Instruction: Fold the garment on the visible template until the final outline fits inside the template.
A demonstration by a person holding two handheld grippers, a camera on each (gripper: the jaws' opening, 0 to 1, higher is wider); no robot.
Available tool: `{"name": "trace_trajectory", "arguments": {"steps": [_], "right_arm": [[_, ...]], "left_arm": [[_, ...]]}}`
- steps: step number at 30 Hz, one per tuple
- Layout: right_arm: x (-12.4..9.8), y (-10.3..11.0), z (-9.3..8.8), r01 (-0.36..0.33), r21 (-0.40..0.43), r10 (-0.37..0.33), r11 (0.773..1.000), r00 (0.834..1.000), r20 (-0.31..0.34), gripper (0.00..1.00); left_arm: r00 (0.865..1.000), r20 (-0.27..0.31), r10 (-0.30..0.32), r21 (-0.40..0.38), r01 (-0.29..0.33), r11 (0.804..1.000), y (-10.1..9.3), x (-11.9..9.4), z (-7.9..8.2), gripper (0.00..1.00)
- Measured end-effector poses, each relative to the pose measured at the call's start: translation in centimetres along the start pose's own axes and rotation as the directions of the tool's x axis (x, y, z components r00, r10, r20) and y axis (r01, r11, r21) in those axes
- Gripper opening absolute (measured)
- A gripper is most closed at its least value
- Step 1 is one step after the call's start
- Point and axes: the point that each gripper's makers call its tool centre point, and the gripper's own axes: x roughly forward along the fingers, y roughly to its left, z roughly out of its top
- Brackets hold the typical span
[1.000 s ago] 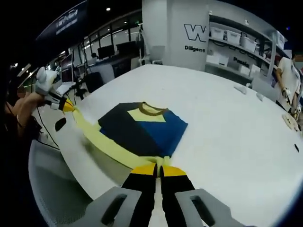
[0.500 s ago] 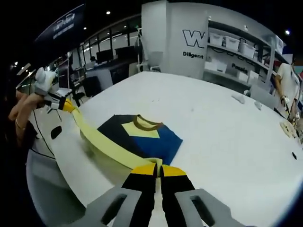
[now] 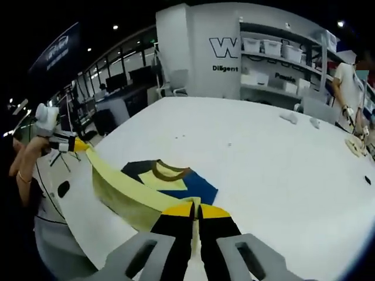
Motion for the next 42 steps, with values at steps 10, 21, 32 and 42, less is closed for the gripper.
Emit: {"name": "trace_trajectory", "arguments": {"steps": [10, 21, 32, 42], "right_arm": [[3.9, -1.7, 1.6, 0.001, 0.078, -0.001, 0.997, 1.000, 0.010, 0.00], [9.0, -3.4, 1.0, 0.044, 0.174, -0.037, 0.984, 0.998, -0.042, 0.00], [13.3, -4.6, -0.7, 0.079, 0.176, -0.063, 0.981, 0.993, -0.098, 0.00], [16.1, -5.9, -3.4, 0.127, 0.200, -0.099, 0.972, 0.985, -0.142, 0.00]], "left_arm": [[1.000, 0.003, 0.017, -0.084, -0.017, 0.996, 1.8, 4.2, 1.1, 0.00], [0.999, 0.008, 0.034, -0.203, -0.031, 0.979, 3.5, 9.5, 0.6, 0.00], [1.000, -0.007, 0.005, -0.219, -0.006, 0.976, 4.7, 13.8, -0.8, 0.00], [0.999, -0.008, 0.041, -0.238, -0.041, 0.970, 4.7, 16.3, -1.7, 0.00]]}}
